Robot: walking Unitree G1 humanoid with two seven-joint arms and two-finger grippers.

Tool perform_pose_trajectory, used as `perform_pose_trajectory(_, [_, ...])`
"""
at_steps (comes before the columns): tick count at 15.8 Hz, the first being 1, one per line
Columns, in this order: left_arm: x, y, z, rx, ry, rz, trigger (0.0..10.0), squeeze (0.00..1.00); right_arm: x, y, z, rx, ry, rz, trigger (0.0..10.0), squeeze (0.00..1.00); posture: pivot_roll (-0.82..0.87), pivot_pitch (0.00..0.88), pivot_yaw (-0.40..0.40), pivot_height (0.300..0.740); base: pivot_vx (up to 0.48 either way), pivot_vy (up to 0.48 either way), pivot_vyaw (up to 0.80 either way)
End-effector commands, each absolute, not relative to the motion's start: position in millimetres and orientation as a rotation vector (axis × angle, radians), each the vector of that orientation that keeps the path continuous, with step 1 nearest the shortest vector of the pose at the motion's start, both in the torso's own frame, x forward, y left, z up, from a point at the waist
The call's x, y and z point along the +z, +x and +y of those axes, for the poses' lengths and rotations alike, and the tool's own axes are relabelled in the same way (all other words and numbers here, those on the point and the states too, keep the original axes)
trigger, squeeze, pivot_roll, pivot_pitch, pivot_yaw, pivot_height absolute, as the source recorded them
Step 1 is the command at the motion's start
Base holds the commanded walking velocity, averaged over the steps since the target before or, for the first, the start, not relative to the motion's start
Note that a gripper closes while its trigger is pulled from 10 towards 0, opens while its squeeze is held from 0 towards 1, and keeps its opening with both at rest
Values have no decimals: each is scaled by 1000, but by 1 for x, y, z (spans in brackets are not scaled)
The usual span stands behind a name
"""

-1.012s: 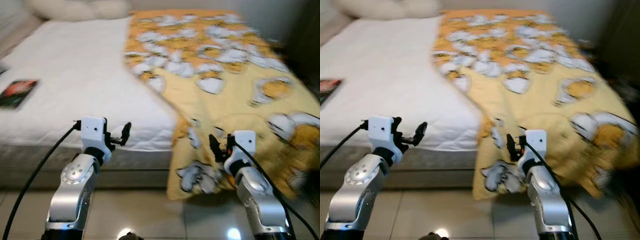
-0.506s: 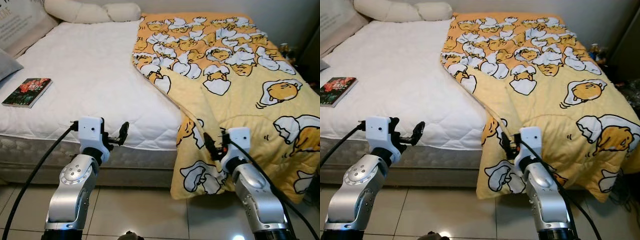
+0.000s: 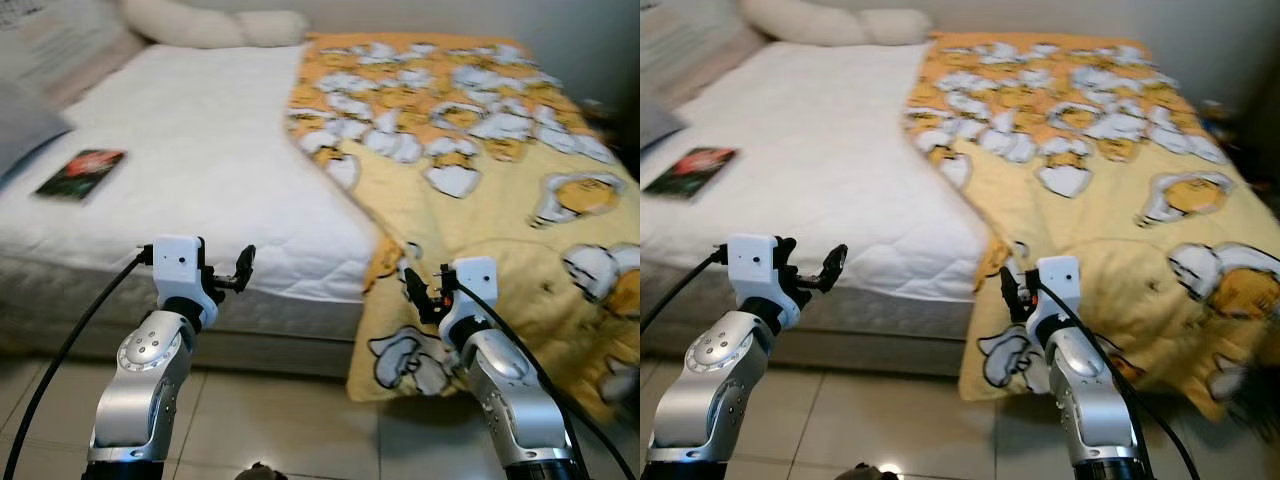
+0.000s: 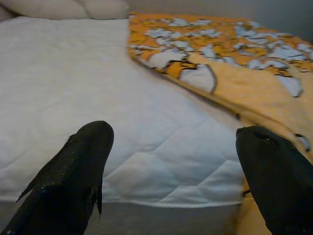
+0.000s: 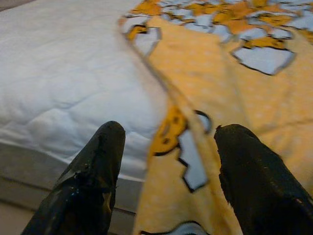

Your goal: Clean up the room

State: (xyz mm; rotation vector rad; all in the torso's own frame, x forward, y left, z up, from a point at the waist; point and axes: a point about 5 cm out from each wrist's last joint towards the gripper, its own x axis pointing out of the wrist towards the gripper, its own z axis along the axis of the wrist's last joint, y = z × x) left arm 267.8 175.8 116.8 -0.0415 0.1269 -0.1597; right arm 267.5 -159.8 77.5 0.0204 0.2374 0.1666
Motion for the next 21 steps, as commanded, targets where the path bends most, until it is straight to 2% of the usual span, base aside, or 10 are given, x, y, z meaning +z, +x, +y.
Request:
perform_pose_trajectory(1, [115,268,176,-155,-50,137,10000,412,76,266,-162,159,30,248,10000,0,11,0,43,740,356,0,0])
perform_pose_trajectory(12, [114,265,176,-161,-48,145,10000,412,74,266,-159,186,6,266,10000,0,15,0,42,740,375,0,0])
perform_pose_trajectory(14, [113,264,176,-161,-47,149,10000,412,74,265,-154,227,-29,273,10000,0,16,0,39,740,375,0,650])
perform_pose_trajectory(16, [113,263,176,-159,-47,151,10000,412,73,265,-155,205,23,273,10000,0,20,0,36,740,381,0,0])
perform_pose_trajectory(20, [111,261,177,-161,-46,159,10000,404,72,265,-157,210,6,285,10000,0,20,0,38,740,358,0,0])
perform_pose_trajectory(21, [111,260,176,-179,-41,159,10000,286,72,266,-157,226,-9,288,10000,0,20,0,40,740,0,0,0])
